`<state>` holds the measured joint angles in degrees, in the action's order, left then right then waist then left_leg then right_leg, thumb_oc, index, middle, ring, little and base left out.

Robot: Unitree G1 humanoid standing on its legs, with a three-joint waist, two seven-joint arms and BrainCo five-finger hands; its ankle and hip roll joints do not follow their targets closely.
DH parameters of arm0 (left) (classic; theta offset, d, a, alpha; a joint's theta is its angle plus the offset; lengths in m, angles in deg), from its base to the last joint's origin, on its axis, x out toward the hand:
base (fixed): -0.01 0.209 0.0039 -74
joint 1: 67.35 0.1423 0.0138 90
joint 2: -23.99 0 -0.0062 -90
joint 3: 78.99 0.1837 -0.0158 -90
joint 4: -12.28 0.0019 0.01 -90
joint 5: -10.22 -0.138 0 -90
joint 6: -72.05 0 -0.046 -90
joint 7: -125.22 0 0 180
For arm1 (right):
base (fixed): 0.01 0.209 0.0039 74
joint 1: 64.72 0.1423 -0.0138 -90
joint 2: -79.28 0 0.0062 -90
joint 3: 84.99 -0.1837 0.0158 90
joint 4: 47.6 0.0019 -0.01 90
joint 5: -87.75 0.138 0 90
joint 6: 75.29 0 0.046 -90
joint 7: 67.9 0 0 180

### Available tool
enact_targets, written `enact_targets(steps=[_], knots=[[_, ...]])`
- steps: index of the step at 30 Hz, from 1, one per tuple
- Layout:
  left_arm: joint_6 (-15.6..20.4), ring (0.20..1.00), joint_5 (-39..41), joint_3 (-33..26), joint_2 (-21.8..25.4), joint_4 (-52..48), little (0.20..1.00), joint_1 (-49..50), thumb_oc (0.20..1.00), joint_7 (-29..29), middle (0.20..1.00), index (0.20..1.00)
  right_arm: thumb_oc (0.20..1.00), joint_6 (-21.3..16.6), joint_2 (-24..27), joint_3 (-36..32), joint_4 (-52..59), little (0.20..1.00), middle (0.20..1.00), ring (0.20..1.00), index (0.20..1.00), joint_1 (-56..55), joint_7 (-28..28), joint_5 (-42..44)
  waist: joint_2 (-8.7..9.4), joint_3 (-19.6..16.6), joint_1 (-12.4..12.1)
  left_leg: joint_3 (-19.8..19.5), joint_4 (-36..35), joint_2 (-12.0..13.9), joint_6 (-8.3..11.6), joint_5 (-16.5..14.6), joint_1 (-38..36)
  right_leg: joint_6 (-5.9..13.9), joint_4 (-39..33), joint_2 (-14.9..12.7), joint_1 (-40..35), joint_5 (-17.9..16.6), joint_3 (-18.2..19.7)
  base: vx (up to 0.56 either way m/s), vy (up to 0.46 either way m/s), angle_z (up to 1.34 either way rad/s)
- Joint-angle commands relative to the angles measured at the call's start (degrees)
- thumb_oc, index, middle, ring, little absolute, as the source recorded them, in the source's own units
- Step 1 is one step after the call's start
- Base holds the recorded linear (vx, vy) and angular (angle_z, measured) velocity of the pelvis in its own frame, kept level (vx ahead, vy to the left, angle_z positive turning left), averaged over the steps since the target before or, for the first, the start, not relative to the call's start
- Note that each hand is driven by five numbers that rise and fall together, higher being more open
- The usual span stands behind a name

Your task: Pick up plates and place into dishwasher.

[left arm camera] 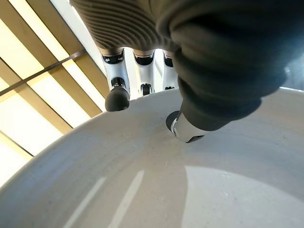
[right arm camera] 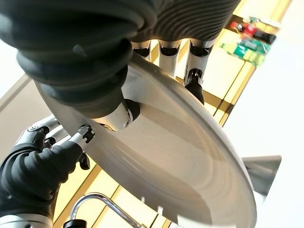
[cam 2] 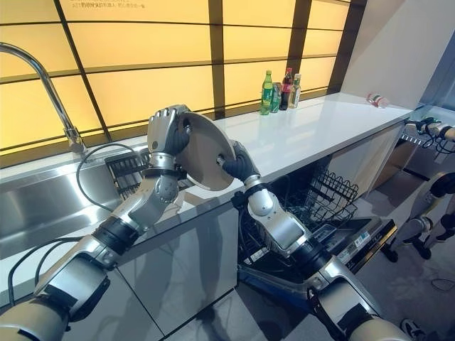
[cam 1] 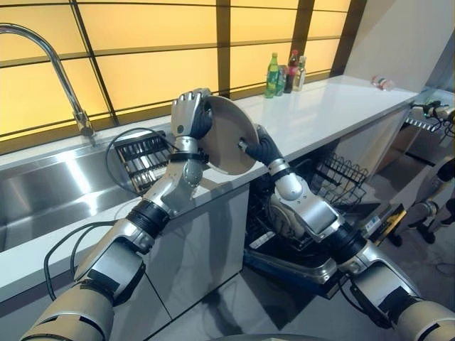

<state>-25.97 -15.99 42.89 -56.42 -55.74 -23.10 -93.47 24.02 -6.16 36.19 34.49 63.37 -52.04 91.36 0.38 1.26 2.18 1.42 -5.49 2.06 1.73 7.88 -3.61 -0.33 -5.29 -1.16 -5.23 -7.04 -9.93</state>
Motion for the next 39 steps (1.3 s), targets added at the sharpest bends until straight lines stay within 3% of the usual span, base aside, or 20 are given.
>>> enact_targets(steps=[1,5,11,23,29,31,39], knots=[[4.4,1.000,-3.3,-2.0,2.9,-4.1,1.000,-0.5,1.000,3.3,1.000,1.000,0.200,-5.1,2.2,-5.6,0.6,0.200,0.200,0.200,0.200,5.4,0.2,-4.7,0.98,2.0,-1.2,1.8,0.5,-3.2,-0.90,-8.6,-3.6,5.47,0.3,-2.8,-1.5,3.8,3.1,0.00,0.000,0.00],[5.7,1.000,0.8,-4.8,7.2,-8.7,1.000,2.6,1.000,11.0,1.000,1.000,0.200,-6.9,6.9,-9.5,3.8,0.200,0.200,0.200,0.200,2.3,0.2,-7.6,0.74,2.2,-0.9,2.2,0.5,-3.0,-0.94,-8.7,-3.7,5.70,0.3,-2.7,-1.3,3.6,3.6,0.00,0.000,0.00],[9.2,1.000,15.6,-12.6,12.1,-19.6,1.000,12.3,1.000,22.8,1.000,1.000,0.200,-10.2,15.1,-18.5,4.7,0.200,0.200,0.200,0.200,-5.7,0.1,-9.5,0.55,3.1,-1.0,2.4,0.5,-2.9,-1.16,-8.9,-3.7,6.02,0.3,-2.5,-1.0,3.5,3.6,0.00,0.000,0.00],[9.8,1.000,35.0,-18.8,14.5,-29.5,1.000,26.2,1.000,40.7,1.000,1.000,0.200,-6.1,27.6,-26.0,-4.5,0.200,0.200,0.200,0.200,-8.1,1.9,-12.7,0.78,5.7,-3.1,1.7,0.5,-2.8,-1.49,-9.1,-3.4,6.09,0.3,-2.4,-0.9,3.4,2.9,0.00,-0.025,-0.02],[11.5,1.000,39.6,-17.5,15.2,-30.3,1.000,32.3,1.000,44.9,1.000,1.000,0.200,-4.5,32.4,-25.3,-13.2,0.200,0.200,0.200,0.200,-8.6,1.4,-10.0,0.79,7.6,-4.6,1.2,0.5,-2.8,-1.54,-8.5,-1.6,6.21,0.4,-2.7,0.5,3.0,2.4,-0.03,-0.055,0.00],[11.4,1.000,42.3,-16.2,15.5,-30.2,1.000,32.8,1.000,45.8,1.000,1.000,0.200,-4.4,33.9,-23.5,-16.8,0.200,0.200,0.200,0.200,-6.7,1.6,-9.1,0.55,8.9,-5.2,1.0,0.6,-2.7,-1.51,-8.9,-1.0,6.36,0.5,-2.8,1.0,3.4,2.1,-0.09,-0.059,0.01],[17.2,1.000,56.0,-11.1,19.1,-31.0,1.000,30.8,1.000,51.9,1.000,1.000,0.200,-4.0,38.6,-12.9,-29.6,0.200,0.200,0.200,0.200,5.7,3.1,-7.5,-1.45,16.2,-6.8,0.9,1.0,-2.5,-1.22,-7.1,4.5,6.13,0.7,-3.1,5.6,2.2,1.6,-0.16,-0.053,0.06]])
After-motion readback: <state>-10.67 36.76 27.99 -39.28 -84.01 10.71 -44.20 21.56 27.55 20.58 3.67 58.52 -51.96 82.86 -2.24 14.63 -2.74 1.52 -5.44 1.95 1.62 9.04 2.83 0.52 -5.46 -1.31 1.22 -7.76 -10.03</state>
